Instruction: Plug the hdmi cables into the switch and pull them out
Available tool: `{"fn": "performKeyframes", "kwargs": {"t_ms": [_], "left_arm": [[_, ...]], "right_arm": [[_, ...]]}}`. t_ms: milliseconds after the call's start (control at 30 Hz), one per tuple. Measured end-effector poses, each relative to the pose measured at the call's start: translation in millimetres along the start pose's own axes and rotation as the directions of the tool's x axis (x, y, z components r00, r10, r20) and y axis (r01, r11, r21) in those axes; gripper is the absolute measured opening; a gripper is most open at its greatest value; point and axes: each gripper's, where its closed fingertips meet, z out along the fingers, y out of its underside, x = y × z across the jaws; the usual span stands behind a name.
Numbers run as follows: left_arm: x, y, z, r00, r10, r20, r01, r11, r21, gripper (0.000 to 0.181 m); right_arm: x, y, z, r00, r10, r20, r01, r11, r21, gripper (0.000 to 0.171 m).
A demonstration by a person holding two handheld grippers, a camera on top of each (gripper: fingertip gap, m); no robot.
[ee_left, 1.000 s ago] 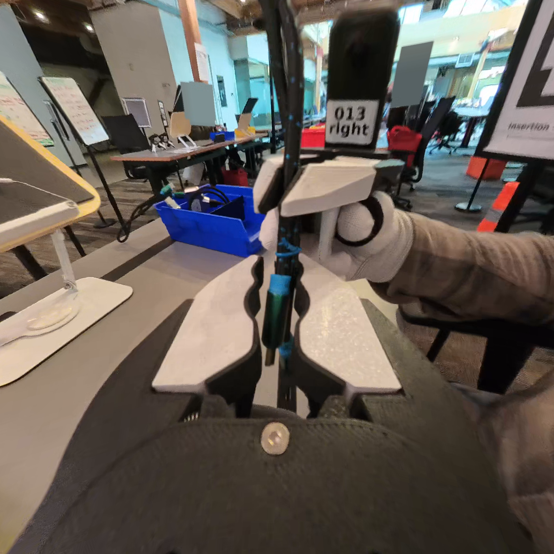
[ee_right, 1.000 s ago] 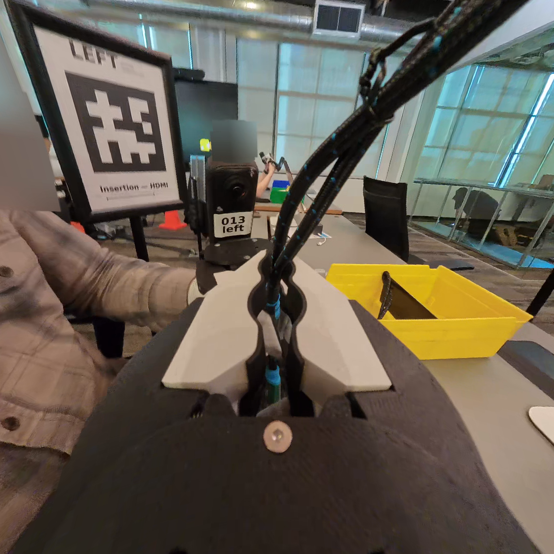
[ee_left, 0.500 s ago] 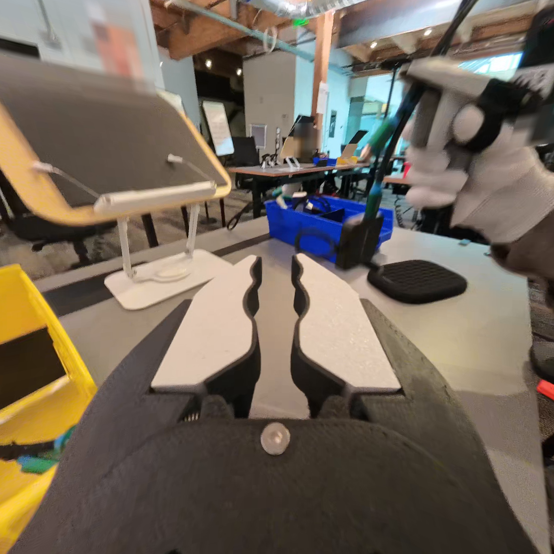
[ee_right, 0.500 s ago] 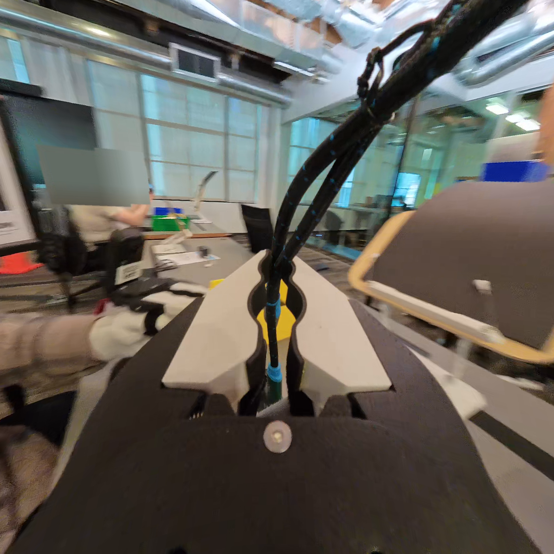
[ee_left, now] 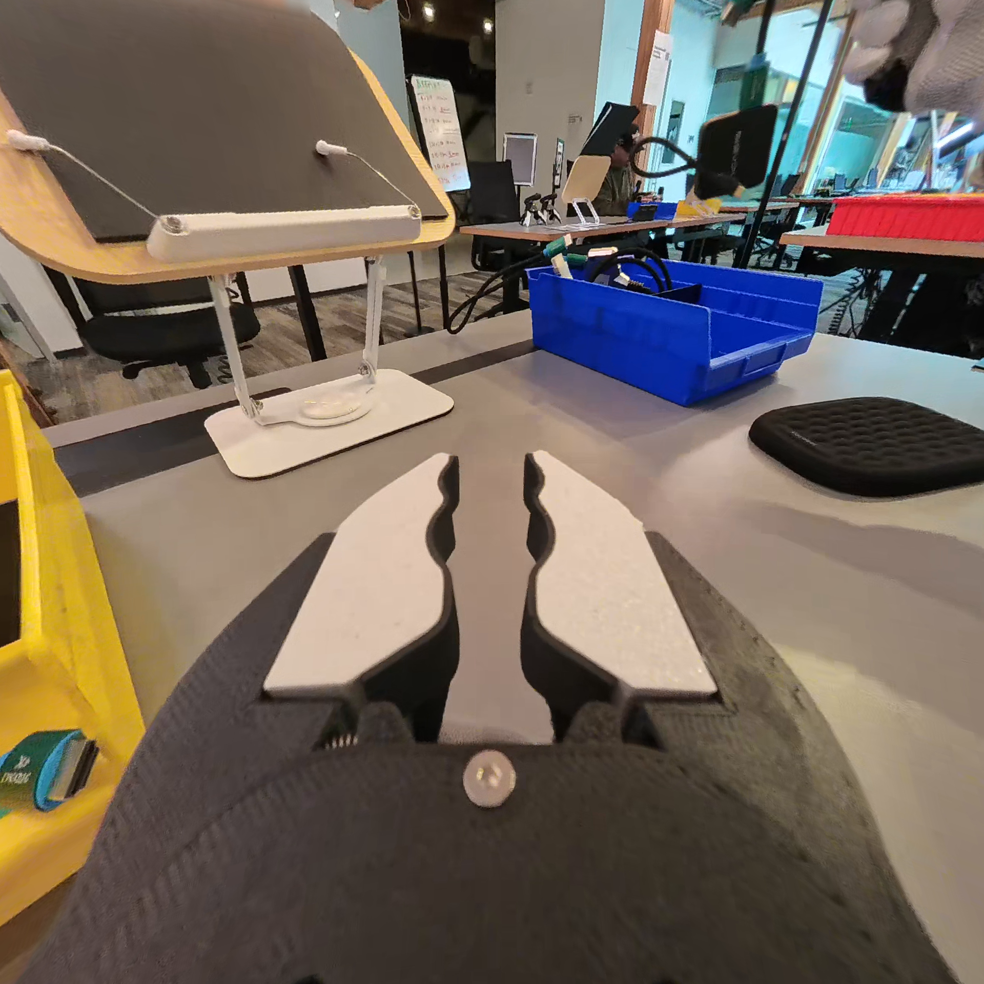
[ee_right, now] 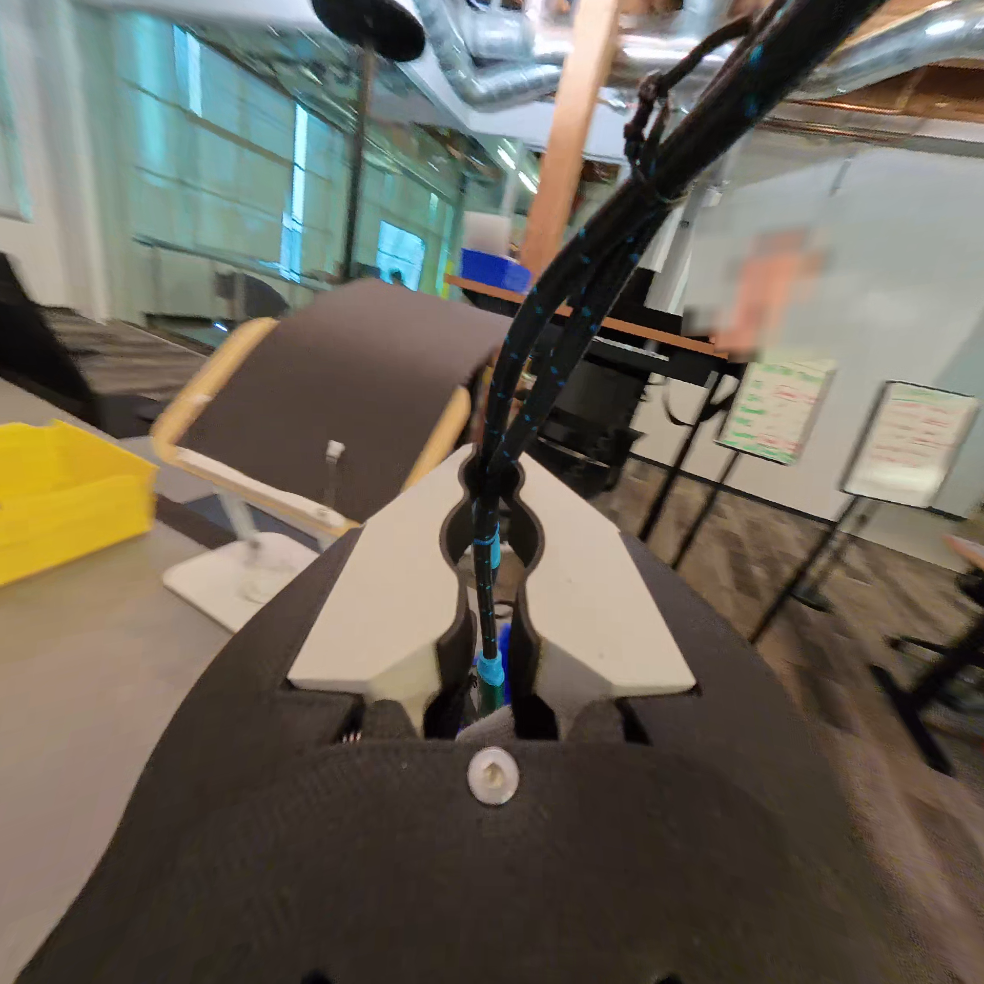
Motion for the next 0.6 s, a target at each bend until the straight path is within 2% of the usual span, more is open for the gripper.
{"fn": "performKeyframes", "kwargs": {"t_ms": [133,267,433,600], "left_arm": [[2.8,2.4,1.5,1.0,0.018,-0.006,-0.018,1.0,-0.013,0.023],[4.8,3.1,1.8,1.0,0.029,-0.012,-0.029,1.0,-0.013,0.023],[7.4,4.8,2.5,0.999,0.045,-0.019,-0.045,0.999,-0.022,0.022],[7.7,5.4,2.8,0.999,0.043,-0.024,-0.043,0.999,-0.024,0.021]], "right_arm": [[65.3,26.4,16.8,0.99,-0.06,-0.126,0.051,0.996,-0.075,0.004],[99.7,65.3,36.9,0.977,-0.118,-0.178,0.091,0.984,-0.153,0.004],[113.8,126.9,59.1,0.959,-0.198,-0.201,0.136,0.948,-0.286,0.004],[100.4,193.9,78.2,0.964,-0.245,-0.099,0.173,0.869,-0.463,0.004]]}}
